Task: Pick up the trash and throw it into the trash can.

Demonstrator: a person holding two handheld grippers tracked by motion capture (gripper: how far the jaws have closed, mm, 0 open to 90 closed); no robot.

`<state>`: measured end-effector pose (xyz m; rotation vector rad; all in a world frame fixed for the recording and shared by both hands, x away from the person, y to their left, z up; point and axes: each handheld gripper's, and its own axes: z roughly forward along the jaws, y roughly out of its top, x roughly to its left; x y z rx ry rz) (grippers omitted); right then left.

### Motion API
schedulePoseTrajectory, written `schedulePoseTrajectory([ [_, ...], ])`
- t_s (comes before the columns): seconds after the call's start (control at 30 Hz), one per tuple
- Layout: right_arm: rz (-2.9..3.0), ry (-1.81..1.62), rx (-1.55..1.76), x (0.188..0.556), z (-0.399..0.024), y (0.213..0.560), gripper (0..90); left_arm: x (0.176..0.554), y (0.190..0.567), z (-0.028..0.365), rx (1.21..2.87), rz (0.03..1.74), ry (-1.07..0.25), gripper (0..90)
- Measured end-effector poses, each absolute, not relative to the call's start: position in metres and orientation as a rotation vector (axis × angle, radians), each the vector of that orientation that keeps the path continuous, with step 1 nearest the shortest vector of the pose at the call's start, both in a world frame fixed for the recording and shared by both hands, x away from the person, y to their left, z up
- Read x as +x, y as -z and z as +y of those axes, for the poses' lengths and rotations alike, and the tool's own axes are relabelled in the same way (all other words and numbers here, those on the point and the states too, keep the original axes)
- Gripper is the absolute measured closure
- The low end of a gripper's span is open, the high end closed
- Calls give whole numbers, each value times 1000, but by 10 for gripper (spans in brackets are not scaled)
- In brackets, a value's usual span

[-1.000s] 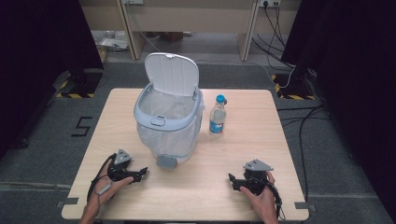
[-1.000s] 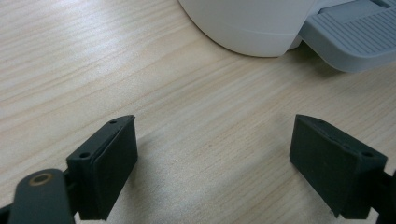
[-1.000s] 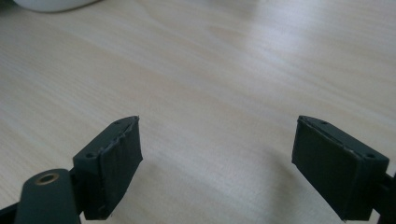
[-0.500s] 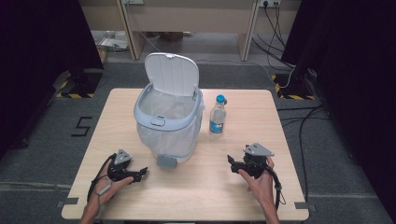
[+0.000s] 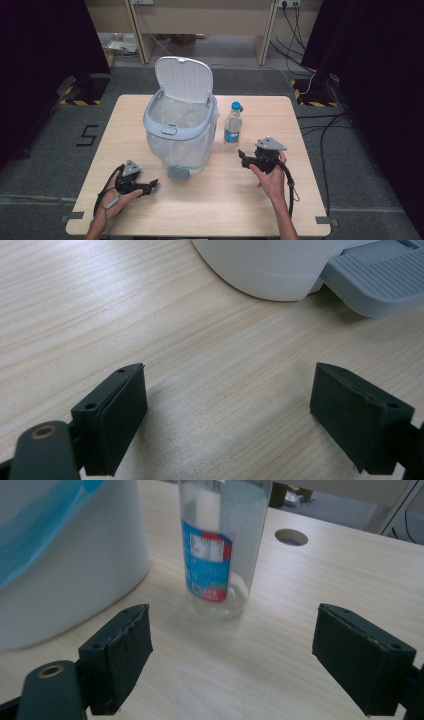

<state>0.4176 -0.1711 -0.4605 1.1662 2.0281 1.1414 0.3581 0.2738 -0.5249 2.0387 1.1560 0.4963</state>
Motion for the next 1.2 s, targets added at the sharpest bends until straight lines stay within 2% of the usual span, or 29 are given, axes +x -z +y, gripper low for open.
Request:
schedulePoseTrajectory([
  [0.4,2005,-1186,1140,461,-150,455,172,358,525,274,2037,1158,-496,141],
  [0.67,1987,-1193,1163,487,-141,472,164,358,525,274,2038,1157,-496,141],
  [1.2,1974,-1237,1161,499,-129,495,208,358,525,274,2038,1158,-496,141],
])
